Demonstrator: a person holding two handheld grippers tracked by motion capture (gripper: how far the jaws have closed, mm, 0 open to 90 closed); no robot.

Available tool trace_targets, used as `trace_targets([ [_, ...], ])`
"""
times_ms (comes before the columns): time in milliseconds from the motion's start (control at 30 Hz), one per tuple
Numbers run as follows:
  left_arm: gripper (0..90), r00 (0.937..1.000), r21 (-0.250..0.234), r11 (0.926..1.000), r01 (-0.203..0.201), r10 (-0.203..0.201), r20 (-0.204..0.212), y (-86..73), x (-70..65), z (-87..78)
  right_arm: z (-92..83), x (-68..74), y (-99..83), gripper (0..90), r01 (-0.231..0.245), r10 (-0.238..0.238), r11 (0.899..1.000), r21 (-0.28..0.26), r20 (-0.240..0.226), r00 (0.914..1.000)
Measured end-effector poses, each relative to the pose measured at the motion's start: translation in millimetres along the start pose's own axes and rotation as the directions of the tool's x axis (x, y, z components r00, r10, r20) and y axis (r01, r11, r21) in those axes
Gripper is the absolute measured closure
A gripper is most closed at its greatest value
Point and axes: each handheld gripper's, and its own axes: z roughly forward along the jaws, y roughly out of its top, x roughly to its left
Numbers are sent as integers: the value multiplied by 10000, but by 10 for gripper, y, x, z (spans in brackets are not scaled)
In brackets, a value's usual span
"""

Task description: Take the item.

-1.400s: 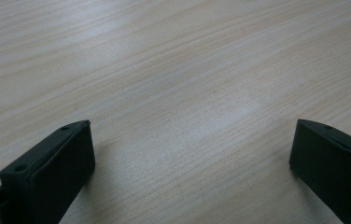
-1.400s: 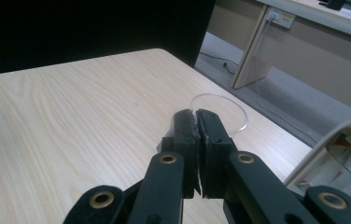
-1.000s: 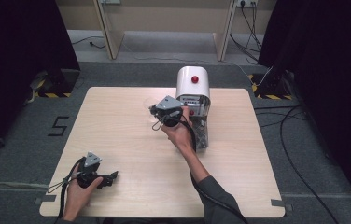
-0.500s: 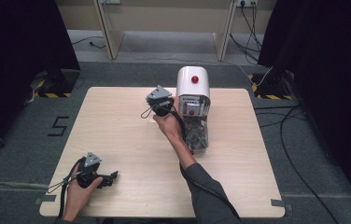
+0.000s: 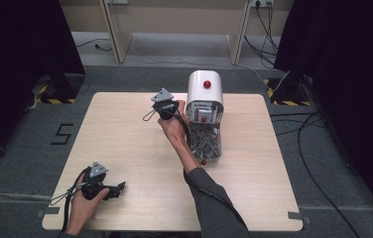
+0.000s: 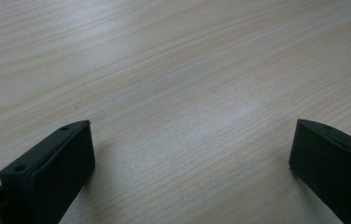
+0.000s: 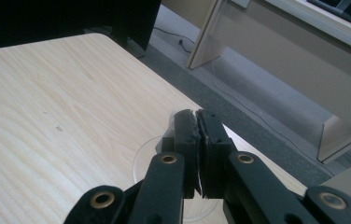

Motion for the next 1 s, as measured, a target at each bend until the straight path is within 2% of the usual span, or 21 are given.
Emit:
trace_targets([
  [167, 0, 10000, -2, 10000, 1, -1, 0, 0, 0, 0, 57, 13, -14, 879, 111, -112, 9997, 203, 84, 9999],
  [333, 0, 10000, -3, 10000, 0, 0, -1, 0, 0, 0, 108, 1, -59, 879, -47, 40, 9993, 371, 189, 9998],
  [467, 0, 10000, -17, 10000, 3, -3, -10, -1, -1, 1, 131, 9, -89, 879, 28, -37, 9988, 482, 187, 9998],
  [600, 0, 10000, -21, 10000, 5, -5, -12, -1, -1, 2, 164, 3, -126, 878, -185, 178, 9983, 544, 146, 9997],
  [667, 0, 10000, -19, 10000, 2, -2, -11, -1, -1, 1, 180, 6, -144, 876, -47, 38, 9982, 592, 146, 9999],
  [800, 0, 10000, -18, 10000, 2, -2, -10, -1, -1, 1, 213, 25, -181, 837, -253, 247, 9968, 754, 82, 9997],
  [1000, 0, 10000, -20, 10000, 5, -5, -10, -1, -1, 2, 205, 6, -181, 787, -372, 370, 9975, 606, 44, 9993],
])
